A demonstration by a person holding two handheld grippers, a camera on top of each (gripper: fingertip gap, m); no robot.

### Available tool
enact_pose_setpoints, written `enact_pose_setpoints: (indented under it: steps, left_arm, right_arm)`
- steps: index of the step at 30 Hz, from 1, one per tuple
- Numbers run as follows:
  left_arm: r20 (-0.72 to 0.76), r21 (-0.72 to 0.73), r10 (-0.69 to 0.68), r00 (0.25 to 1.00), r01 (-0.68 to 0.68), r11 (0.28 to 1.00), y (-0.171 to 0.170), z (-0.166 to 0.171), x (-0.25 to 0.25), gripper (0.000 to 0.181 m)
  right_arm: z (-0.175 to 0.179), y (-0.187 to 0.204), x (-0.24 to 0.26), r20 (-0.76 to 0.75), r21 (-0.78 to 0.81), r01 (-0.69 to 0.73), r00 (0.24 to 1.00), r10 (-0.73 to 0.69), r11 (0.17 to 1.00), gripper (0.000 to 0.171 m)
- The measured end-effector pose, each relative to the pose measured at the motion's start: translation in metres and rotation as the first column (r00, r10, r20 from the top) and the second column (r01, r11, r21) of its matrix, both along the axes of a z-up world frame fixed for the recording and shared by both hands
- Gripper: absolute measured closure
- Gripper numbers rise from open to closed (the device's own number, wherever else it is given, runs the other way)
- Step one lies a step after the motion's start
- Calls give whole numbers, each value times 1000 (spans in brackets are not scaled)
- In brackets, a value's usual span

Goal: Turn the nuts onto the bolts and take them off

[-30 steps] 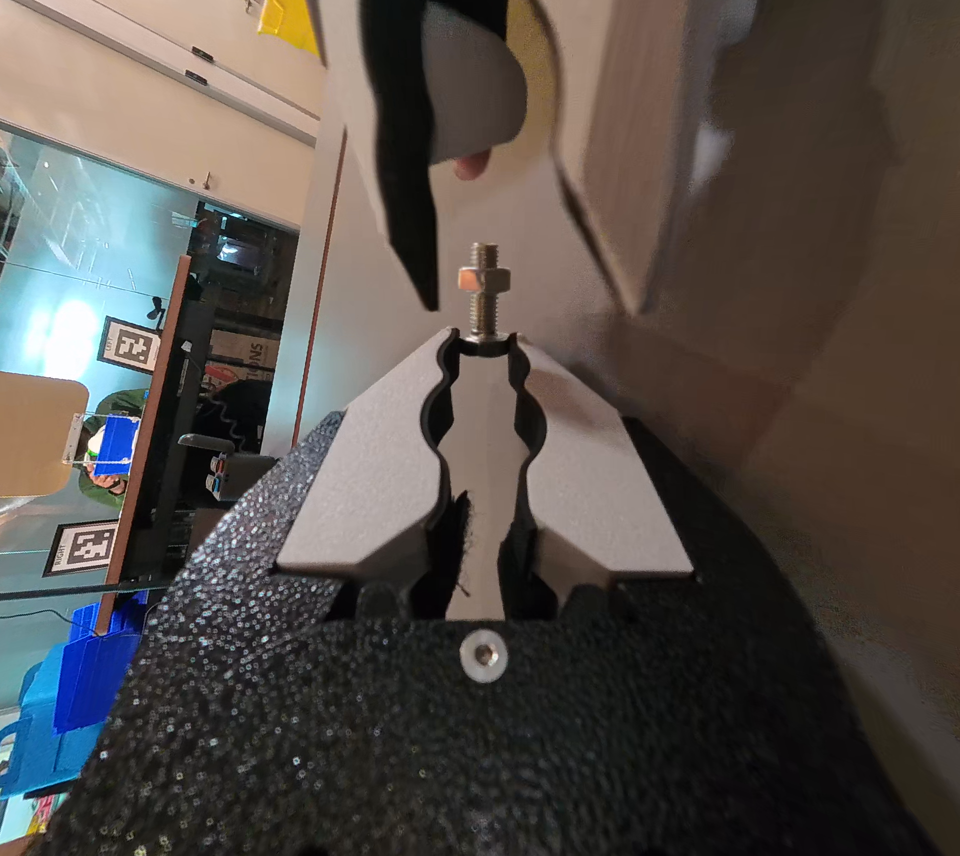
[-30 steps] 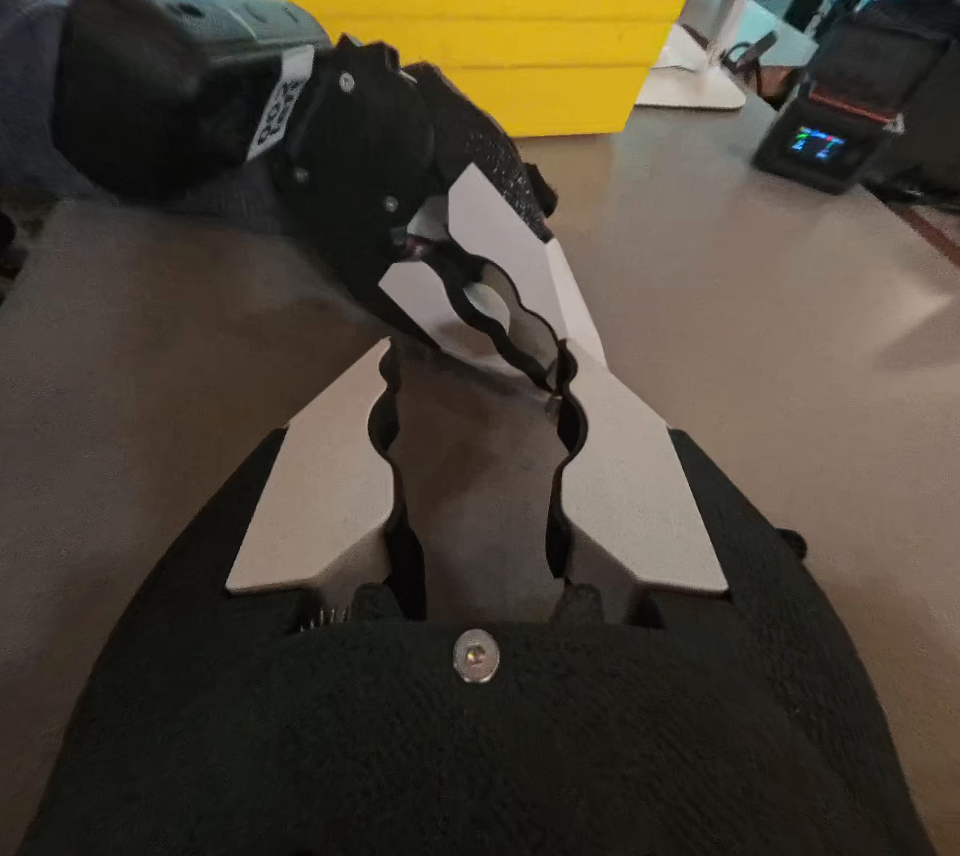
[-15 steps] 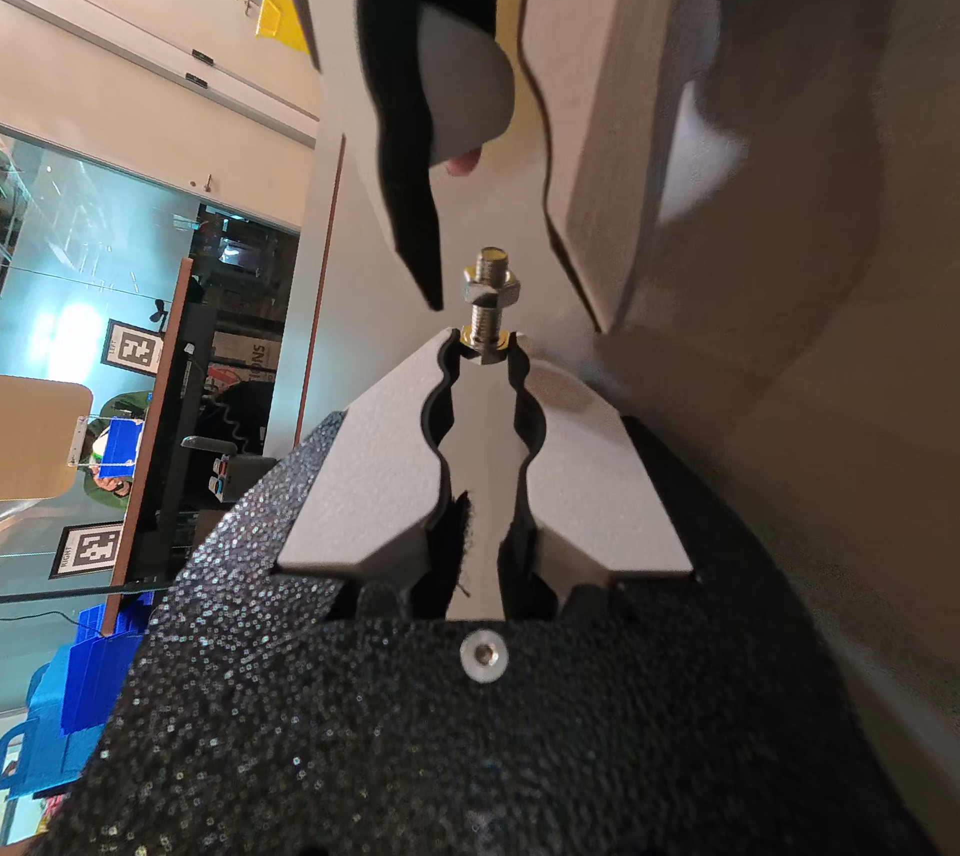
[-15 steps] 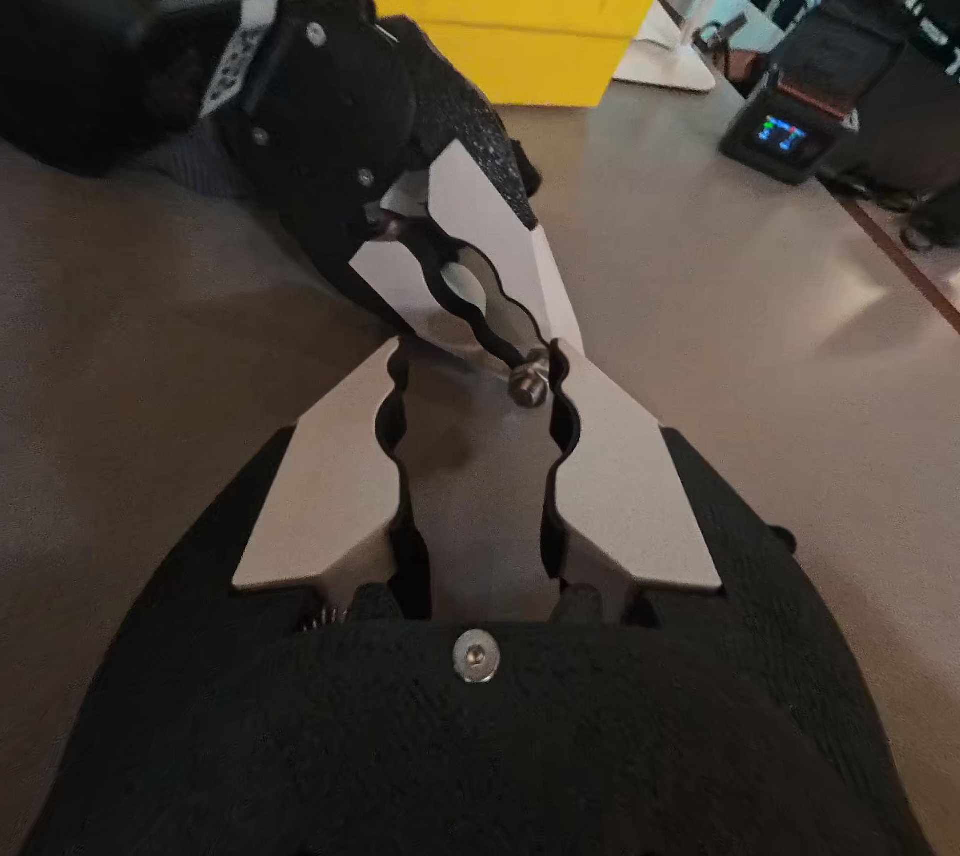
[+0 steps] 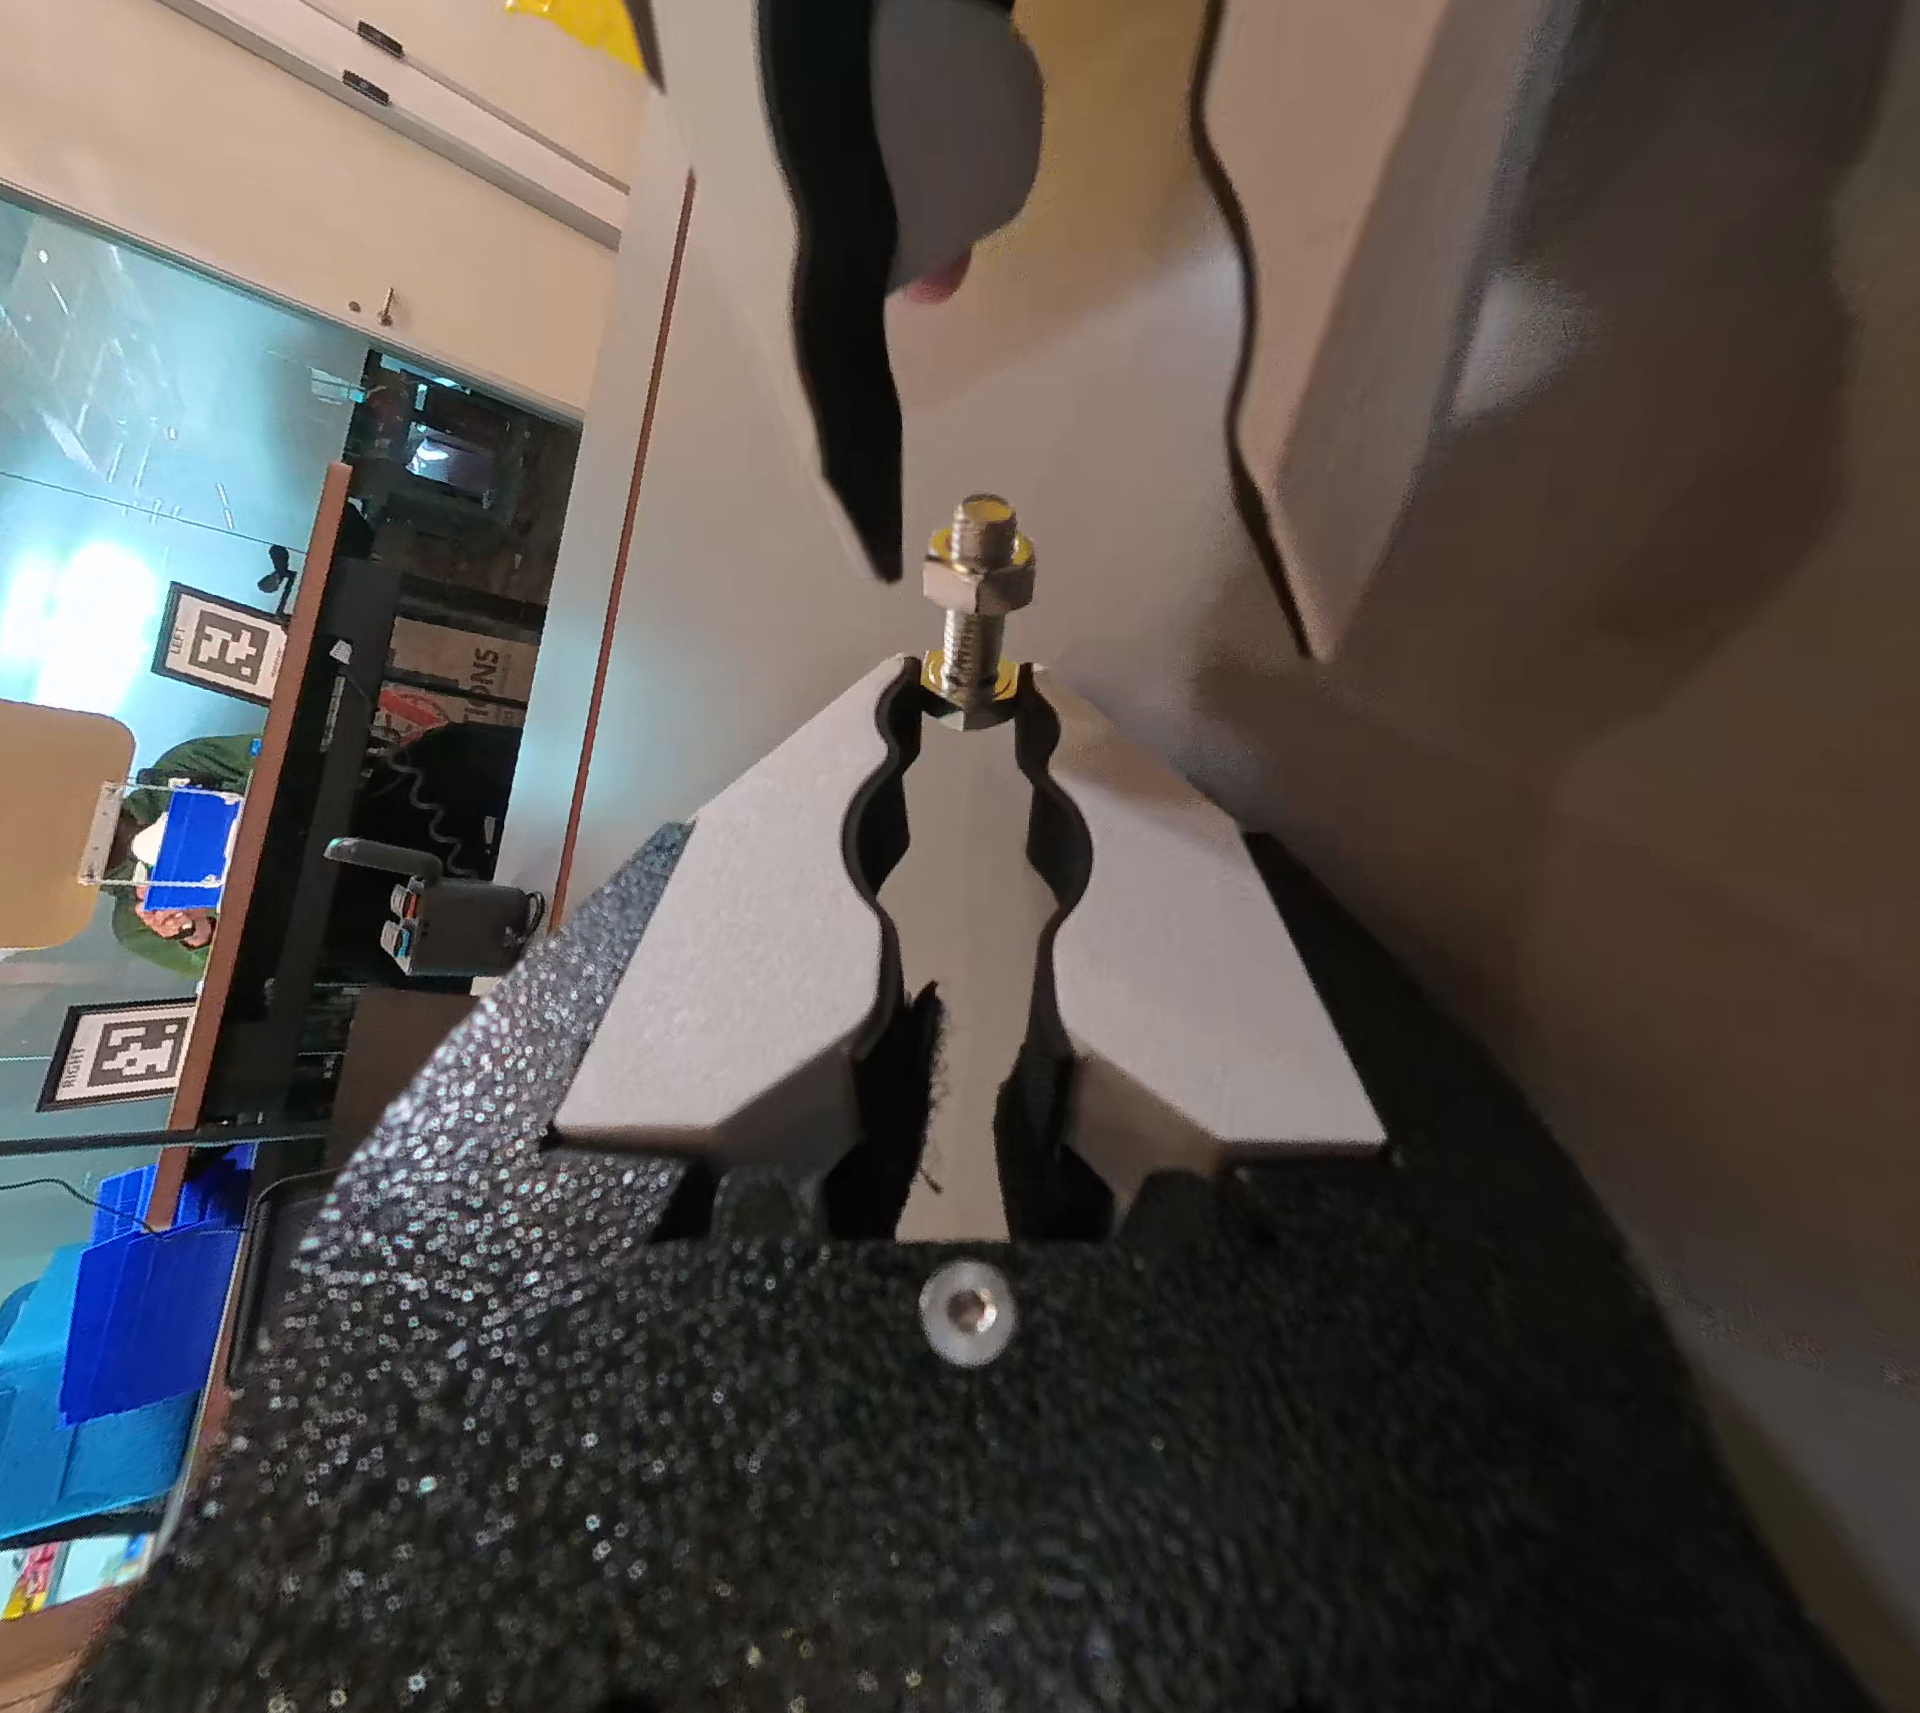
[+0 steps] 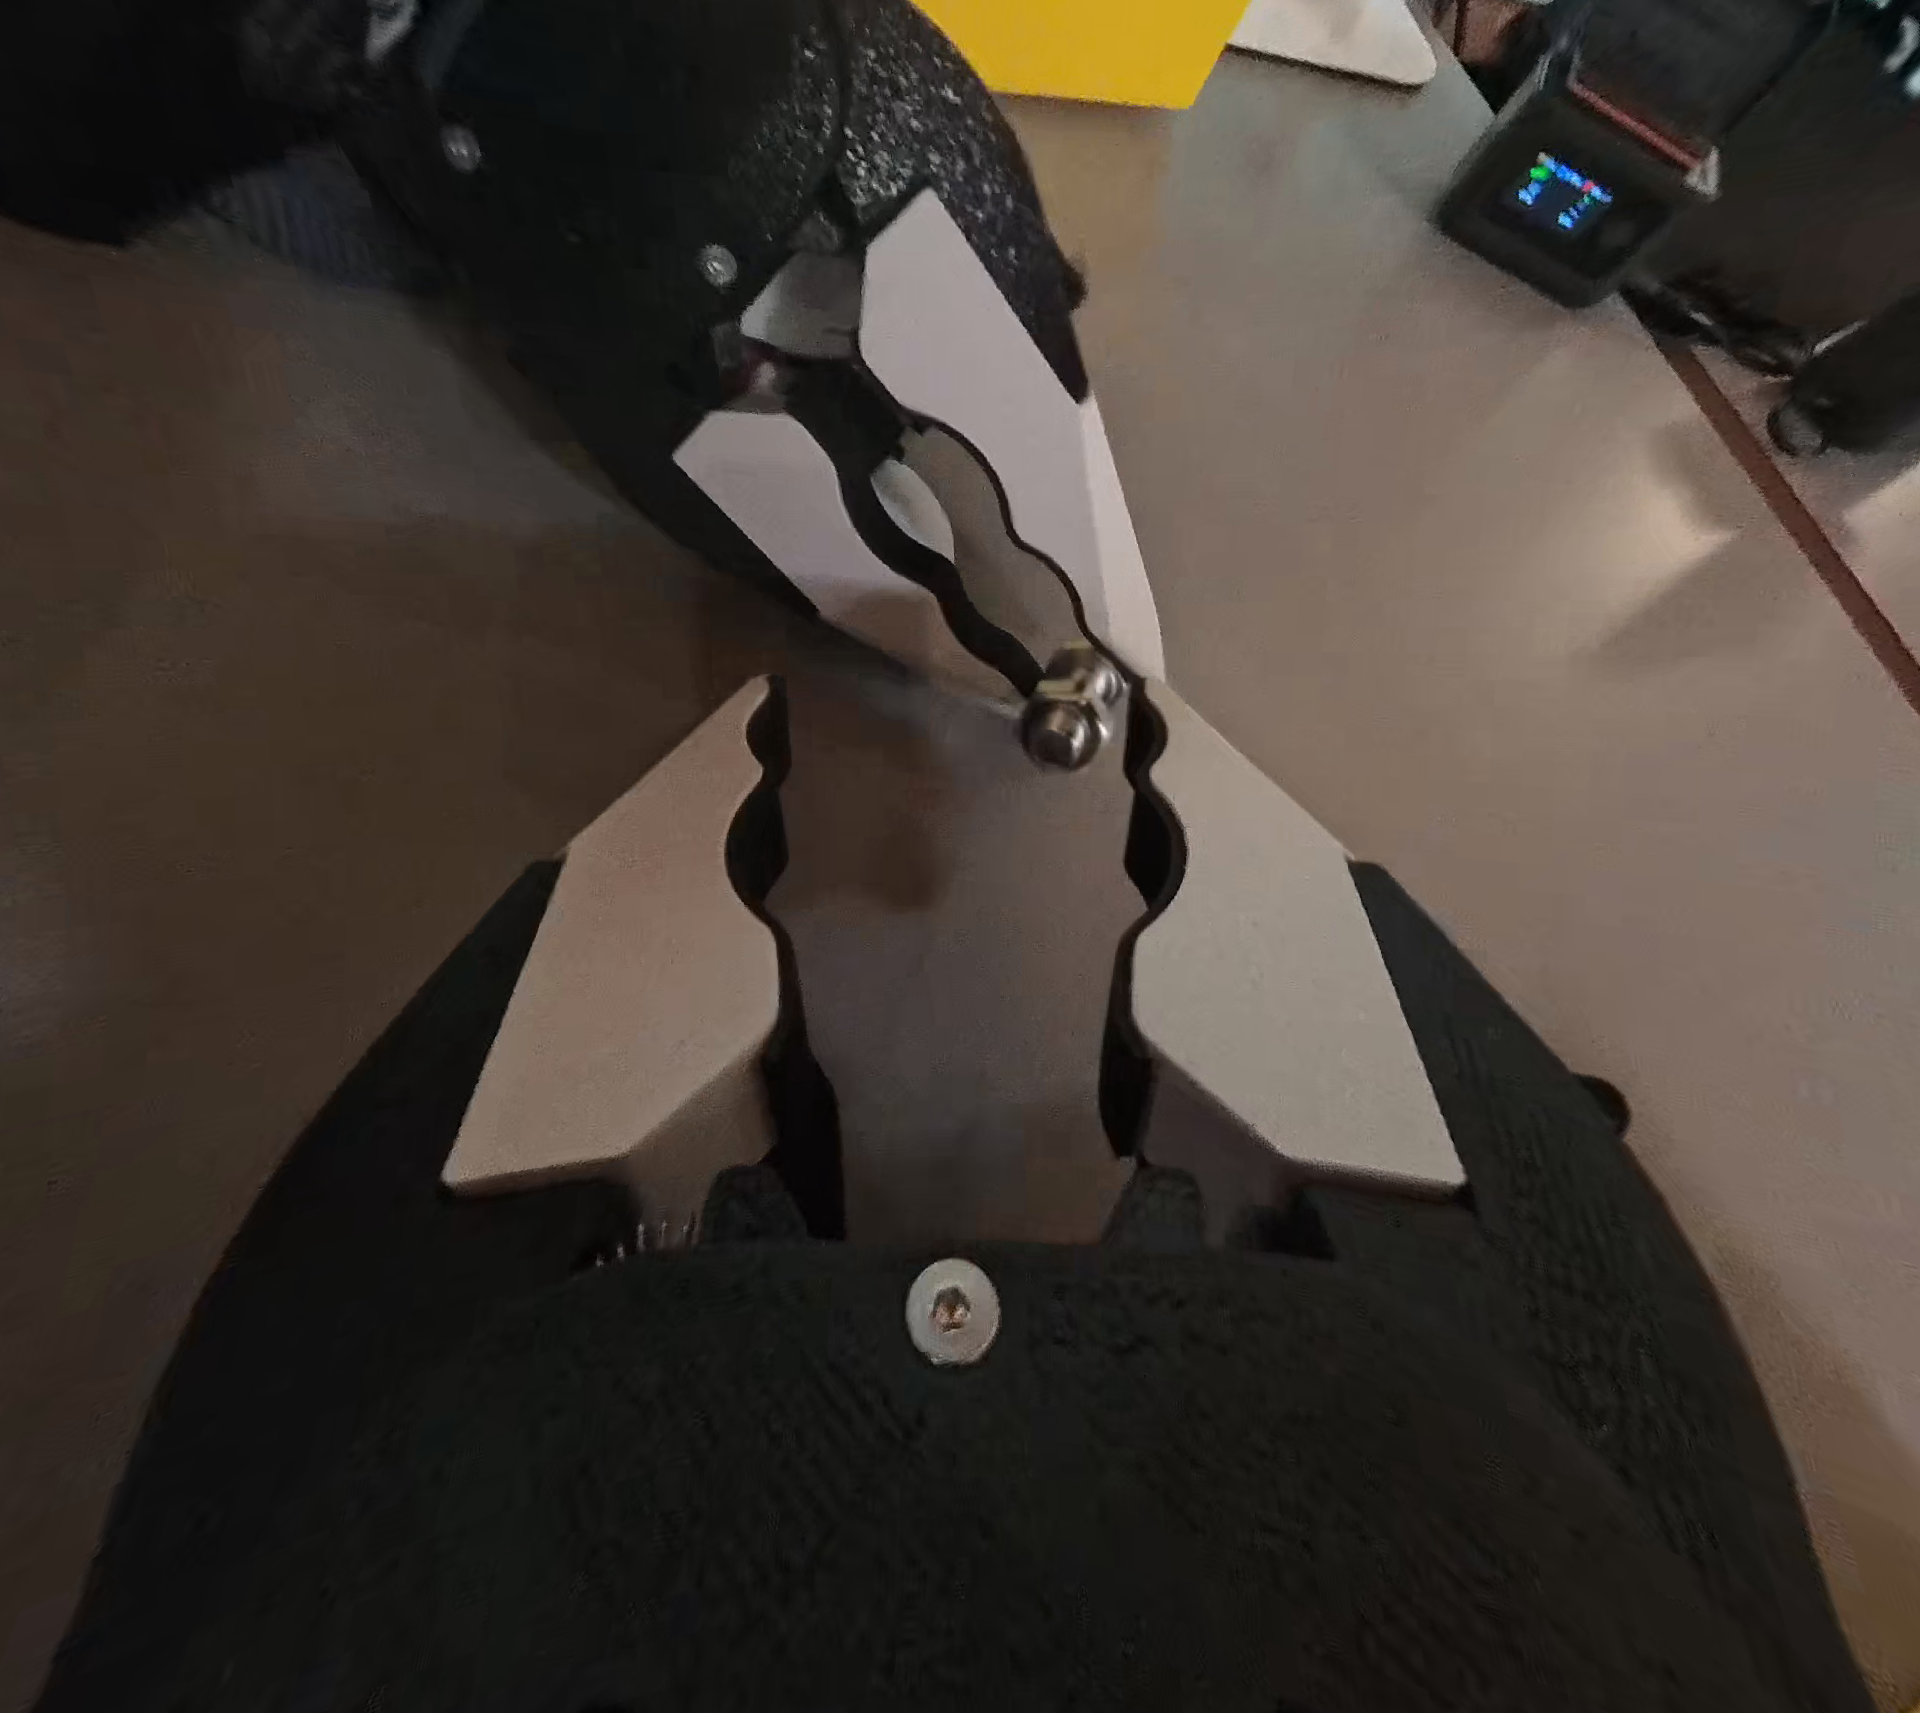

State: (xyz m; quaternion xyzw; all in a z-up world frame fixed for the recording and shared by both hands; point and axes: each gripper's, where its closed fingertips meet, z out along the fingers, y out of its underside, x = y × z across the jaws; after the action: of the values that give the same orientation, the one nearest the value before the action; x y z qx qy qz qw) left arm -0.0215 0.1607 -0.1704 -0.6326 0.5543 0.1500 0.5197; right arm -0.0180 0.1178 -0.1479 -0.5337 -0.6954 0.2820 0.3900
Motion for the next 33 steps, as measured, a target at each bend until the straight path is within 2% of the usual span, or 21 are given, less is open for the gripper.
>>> enact_pose_setpoints:
  steps: [3,5,7,10,14,17,19,21,23,28,33]
  left_arm:
    - [-1,-4,8,1000,-8,1000,1,0,-1,165]
    - [-7,-4,11,1000,-11,1000,1,-1,-1,165]
    - [-10,-4,11,1000,-11,1000,1,-1,-1,165]
    - [-5,-8,19,1000,-19,1000,1,-1,-1,165]
    - [-9,-10,22,1000,-22,1000,2,-1,-1,165]
    - [-20,-9,26,999,-26,1000,2,-2,-1,165]
    - [-34,-5,26,999,-26,1000,2,-2,-1,165]
    - [-40,-3,29,999,-29,1000,3,-2,-1,165]
    - [-37,-4,29,999,-30,1000,3,-2,-1,165]
    - [-43,-4,28,999,-28,1000,3,-2,-1,165]
    - [-43,-4,24,999,-24,1000,2,-2,0,165]
  right_arm:
    - [-6,6,9,57,-102,39,998,-33,994,114]
    - [-9,2,7,62,-117,21,998,-14,993,112]
    - [-7,-4,1,37,-38,-12,999,13,999,101]
    - [1,-13,-4,-5,69,-67,998,67,995,103]
    - [-5,9,8,69,3,54,996,-54,999,112]
    - [-10,8,8,99,7,52,994,-52,999,113]
    - [-9,0,1,87,95,8,996,-16,995,106]
    - [-5,-13,-6,55,214,-73,997,62,974,107]
    - [-4,-5,-4,67,278,-40,997,22,960,112]
    - [-10,16,11,123,160,65,989,-85,985,119]
    - [-10,-9,-3,102,260,-61,994,35,964,112]
